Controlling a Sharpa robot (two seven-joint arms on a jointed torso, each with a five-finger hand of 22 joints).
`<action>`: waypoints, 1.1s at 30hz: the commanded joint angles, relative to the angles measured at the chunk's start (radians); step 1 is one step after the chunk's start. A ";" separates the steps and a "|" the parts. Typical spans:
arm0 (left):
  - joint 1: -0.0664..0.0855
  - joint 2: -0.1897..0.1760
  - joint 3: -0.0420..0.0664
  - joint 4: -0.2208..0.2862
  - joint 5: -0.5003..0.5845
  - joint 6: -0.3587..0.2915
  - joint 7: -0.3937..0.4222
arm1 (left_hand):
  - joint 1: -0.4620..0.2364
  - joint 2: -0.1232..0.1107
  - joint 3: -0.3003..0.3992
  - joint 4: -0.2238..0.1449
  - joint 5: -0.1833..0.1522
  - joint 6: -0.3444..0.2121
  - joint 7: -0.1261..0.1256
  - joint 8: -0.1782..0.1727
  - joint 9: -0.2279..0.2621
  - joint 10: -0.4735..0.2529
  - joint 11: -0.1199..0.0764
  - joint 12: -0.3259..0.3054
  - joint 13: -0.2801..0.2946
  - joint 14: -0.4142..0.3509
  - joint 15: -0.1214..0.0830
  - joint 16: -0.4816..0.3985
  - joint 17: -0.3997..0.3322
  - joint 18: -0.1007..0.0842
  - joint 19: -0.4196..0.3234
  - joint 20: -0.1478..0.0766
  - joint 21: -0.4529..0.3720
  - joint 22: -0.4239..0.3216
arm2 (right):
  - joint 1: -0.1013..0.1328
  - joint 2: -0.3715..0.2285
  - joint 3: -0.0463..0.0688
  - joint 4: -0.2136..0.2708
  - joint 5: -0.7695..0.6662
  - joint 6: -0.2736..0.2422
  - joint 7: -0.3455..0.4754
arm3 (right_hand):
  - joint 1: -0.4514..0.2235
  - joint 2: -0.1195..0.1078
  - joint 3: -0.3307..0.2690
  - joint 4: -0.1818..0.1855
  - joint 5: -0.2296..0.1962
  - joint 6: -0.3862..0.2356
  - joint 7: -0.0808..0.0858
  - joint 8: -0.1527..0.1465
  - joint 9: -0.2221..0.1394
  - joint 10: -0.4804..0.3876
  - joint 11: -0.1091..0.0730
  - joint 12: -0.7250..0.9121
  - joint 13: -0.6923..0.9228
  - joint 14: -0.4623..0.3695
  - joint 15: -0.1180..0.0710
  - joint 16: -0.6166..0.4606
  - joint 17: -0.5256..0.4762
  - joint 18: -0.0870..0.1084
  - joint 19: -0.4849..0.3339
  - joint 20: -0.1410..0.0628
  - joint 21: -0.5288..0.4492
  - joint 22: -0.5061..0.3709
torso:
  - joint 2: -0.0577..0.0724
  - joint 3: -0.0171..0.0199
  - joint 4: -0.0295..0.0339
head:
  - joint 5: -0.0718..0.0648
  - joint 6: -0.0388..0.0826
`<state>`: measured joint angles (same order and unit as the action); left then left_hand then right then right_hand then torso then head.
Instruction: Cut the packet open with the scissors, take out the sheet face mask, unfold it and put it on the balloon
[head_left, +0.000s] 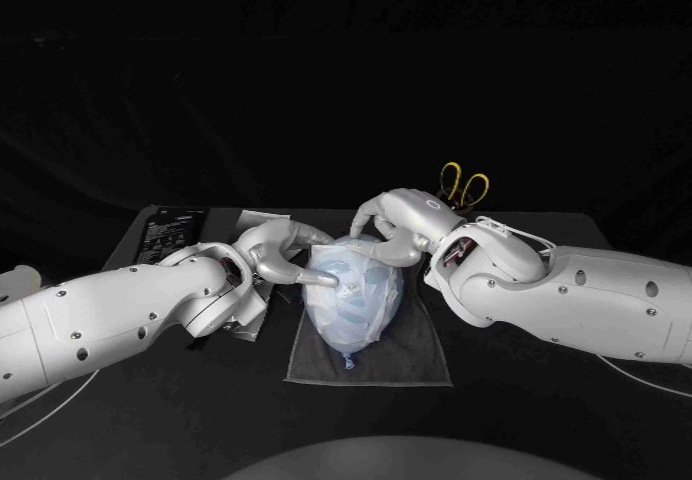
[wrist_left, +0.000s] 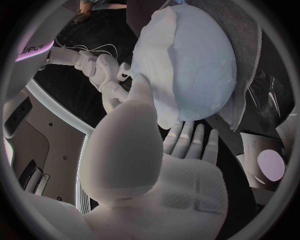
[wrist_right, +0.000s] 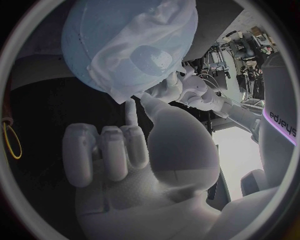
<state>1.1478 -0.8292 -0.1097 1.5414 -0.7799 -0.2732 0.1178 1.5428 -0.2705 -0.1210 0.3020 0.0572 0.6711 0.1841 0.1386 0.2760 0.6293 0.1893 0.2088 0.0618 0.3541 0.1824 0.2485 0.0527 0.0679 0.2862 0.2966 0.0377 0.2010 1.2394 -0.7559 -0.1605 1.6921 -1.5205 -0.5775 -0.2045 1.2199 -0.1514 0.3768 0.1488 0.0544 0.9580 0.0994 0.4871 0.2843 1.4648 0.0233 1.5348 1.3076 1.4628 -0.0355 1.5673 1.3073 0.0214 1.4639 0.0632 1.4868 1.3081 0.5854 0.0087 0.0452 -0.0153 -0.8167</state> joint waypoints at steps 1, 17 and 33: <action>-0.003 0.002 -0.003 0.003 0.000 0.014 -0.005 | 0.007 0.000 0.005 -0.001 -0.004 0.004 0.042 0.006 0.000 0.005 0.004 -0.003 0.000 0.005 0.005 -0.004 -0.001 -0.010 0.007 -0.001 0.001 -0.001 | -0.001 0.005 0.000 -0.006 -0.021 0.031 -0.014 | 0.013 0.000 0.000 -0.003 -0.005 -0.004 0.000 -0.006 0.001 0.080 0.001 -0.001 0.233 0.108 -0.005 0.004 0.264 -0.002 0.075 0.001 -0.004 0.237 | -0.001 0.0003 0.0004 | 0.000 -0.001; -0.003 0.002 -0.003 0.003 0.001 0.014 -0.006 | 0.007 0.000 0.005 -0.001 -0.004 0.004 0.042 0.006 0.000 0.005 0.004 -0.003 0.000 0.005 0.005 -0.004 -0.001 -0.010 0.007 -0.001 0.001 -0.001 | -0.003 0.009 -0.002 -0.002 -0.012 0.064 -0.018 | 0.000 0.001 -0.012 0.017 -0.005 0.000 0.002 -0.011 0.007 0.079 0.002 -0.002 0.232 0.108 -0.004 0.004 0.264 -0.002 0.074 0.002 -0.007 0.237 | 0.000 0.0005 0.0001 | 0.002 -0.003; -0.003 0.002 -0.003 0.002 0.004 0.015 -0.005 | 0.009 0.003 0.011 -0.001 -0.004 0.003 0.044 0.006 0.000 0.008 0.006 -0.007 0.000 0.006 0.006 -0.008 -0.001 -0.009 0.008 -0.001 0.001 -0.003 | -0.004 -0.001 -0.002 0.010 -0.011 0.084 -0.017 | -0.025 -0.003 -0.037 0.057 -0.003 -0.007 0.007 -0.027 0.014 0.074 0.006 -0.009 0.227 0.108 -0.001 0.004 0.264 0.001 0.069 0.004 -0.019 0.233 | -0.001 0.0005 -0.0004 | 0.002 -0.004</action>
<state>1.1475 -0.8295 -0.1100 1.5413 -0.7785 -0.2731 0.1177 1.5423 -0.2711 -0.1151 0.3022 0.0572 0.6710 0.1840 0.1414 0.2751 0.6331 0.1930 0.2082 0.0618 0.3576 0.1860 0.2438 0.0529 0.0678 0.2863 0.2966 0.0377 0.1995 1.2364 -0.7563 -0.1621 1.7016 -1.5224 -0.5219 -0.2186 1.2023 -0.1550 0.3407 0.2020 0.0543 0.9537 0.1034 0.4641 0.2967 1.4650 0.0236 1.5245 1.3072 1.4627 -0.0355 1.5672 1.3075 0.0215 1.4621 0.0647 1.4693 1.3081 0.5846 0.0095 0.0446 -0.0130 -0.8203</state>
